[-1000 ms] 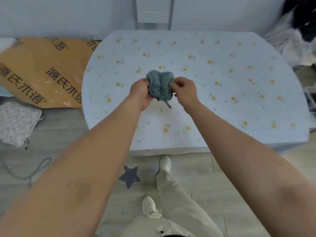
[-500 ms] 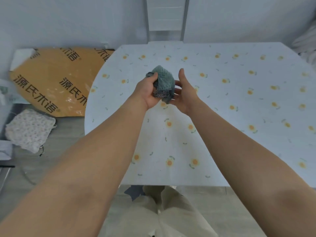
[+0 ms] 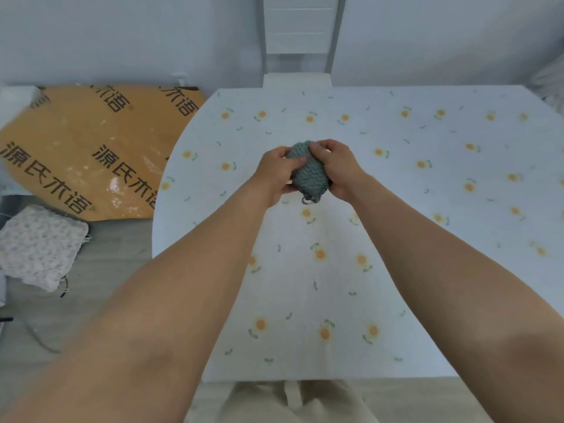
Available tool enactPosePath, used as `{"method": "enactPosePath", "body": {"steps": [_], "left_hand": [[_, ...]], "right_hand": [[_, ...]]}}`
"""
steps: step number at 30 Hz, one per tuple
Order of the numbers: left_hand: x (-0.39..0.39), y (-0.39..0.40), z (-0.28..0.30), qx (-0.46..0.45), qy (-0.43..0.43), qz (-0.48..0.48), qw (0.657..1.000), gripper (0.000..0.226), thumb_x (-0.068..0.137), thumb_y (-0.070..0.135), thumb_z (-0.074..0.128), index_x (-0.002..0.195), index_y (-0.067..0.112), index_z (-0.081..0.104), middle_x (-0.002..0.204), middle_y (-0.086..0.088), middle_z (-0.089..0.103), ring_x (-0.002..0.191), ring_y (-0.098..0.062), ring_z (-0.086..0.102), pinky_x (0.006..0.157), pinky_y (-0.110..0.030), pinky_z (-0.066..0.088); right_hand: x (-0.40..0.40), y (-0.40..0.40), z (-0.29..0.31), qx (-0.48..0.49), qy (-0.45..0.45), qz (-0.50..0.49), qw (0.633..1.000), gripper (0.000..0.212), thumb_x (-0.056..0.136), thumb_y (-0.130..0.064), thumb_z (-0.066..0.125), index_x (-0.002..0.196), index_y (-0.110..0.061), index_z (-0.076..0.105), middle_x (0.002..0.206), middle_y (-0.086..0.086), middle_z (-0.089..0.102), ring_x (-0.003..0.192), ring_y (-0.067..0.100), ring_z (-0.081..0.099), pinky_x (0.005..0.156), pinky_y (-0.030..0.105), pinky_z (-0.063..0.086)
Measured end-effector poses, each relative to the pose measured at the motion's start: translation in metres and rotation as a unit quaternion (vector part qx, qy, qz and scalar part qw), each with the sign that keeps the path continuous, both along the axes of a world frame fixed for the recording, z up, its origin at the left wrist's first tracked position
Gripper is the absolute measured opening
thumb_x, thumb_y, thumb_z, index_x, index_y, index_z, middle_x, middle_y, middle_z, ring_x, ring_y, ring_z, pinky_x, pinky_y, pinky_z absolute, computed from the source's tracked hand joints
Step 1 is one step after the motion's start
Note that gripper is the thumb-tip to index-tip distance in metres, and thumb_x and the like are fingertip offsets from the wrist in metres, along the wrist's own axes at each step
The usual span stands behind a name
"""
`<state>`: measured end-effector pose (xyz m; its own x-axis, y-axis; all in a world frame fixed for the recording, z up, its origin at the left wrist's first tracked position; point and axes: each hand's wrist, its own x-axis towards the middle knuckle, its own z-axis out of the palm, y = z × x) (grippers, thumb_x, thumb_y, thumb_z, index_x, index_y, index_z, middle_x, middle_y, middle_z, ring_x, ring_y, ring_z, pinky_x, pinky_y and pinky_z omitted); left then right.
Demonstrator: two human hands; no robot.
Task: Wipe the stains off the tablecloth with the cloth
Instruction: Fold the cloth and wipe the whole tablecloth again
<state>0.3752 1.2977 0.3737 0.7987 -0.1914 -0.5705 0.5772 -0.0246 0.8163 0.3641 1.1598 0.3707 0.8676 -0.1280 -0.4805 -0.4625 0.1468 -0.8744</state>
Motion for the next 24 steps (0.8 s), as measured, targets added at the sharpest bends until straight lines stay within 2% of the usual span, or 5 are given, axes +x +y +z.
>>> {"method": "enactPosePath", "body": {"steps": [3,7,11,18,24], "left_hand": [[0.025,-0.013,-0.009,-0.018,0.025,0.080,0.996,0.025,0.096,0.002,0.059,0.120,0.004,0.056,0.114,-0.016,0.066,0.103,-0.033,0.066,0.078,-0.047,0.060],[0.058,-0.033,-0.024,-0.059,0.065,0.129,0.988,0.040,0.095,0.003,0.056,0.134,0.006,0.046,0.127,-0.019,0.059,0.107,-0.034,0.064,0.081,-0.047,0.060],[0.087,-0.043,-0.042,0.140,-0.042,0.024,0.989,0.082,0.081,0.015,0.071,0.153,0.017,0.031,0.150,-0.013,0.039,0.130,-0.030,0.048,0.095,-0.031,0.047],[0.152,-0.050,-0.074,0.030,-0.060,0.046,0.997,0.016,0.084,-0.007,0.067,0.087,0.009,0.069,0.096,-0.018,0.072,0.091,-0.033,0.071,0.085,-0.046,0.059],[0.214,-0.056,-0.116,0.142,-0.087,-0.063,0.984,0.074,0.086,0.032,0.076,0.147,0.010,0.042,0.150,-0.007,0.045,0.138,-0.022,0.042,0.107,-0.031,0.041]], "right_hand": [[0.017,0.005,-0.011,-0.056,0.009,-0.075,0.996,0.045,0.085,-0.040,0.070,0.105,-0.015,0.038,0.111,0.014,0.057,0.096,0.027,0.065,0.080,0.046,0.059],[0.034,-0.001,-0.029,-0.040,0.003,-0.087,0.995,0.031,0.081,-0.005,0.072,0.106,-0.005,0.054,0.099,0.019,0.066,0.081,0.031,0.069,0.063,0.037,0.060],[0.082,-0.019,-0.046,-0.205,0.004,-0.138,0.969,0.016,0.075,-0.003,0.067,0.089,-0.011,0.070,0.082,0.008,0.071,0.075,0.027,0.070,0.065,0.045,0.061],[0.150,-0.035,-0.066,-0.135,-0.006,0.072,0.988,0.018,0.093,-0.013,0.059,0.108,-0.013,0.070,0.096,0.006,0.072,0.083,0.019,0.069,0.069,0.027,0.057],[0.224,-0.067,-0.103,-0.052,0.021,-0.070,0.996,0.032,0.084,0.009,0.062,0.114,0.000,0.066,0.103,0.020,0.069,0.091,0.034,0.070,0.076,0.040,0.060]]}}
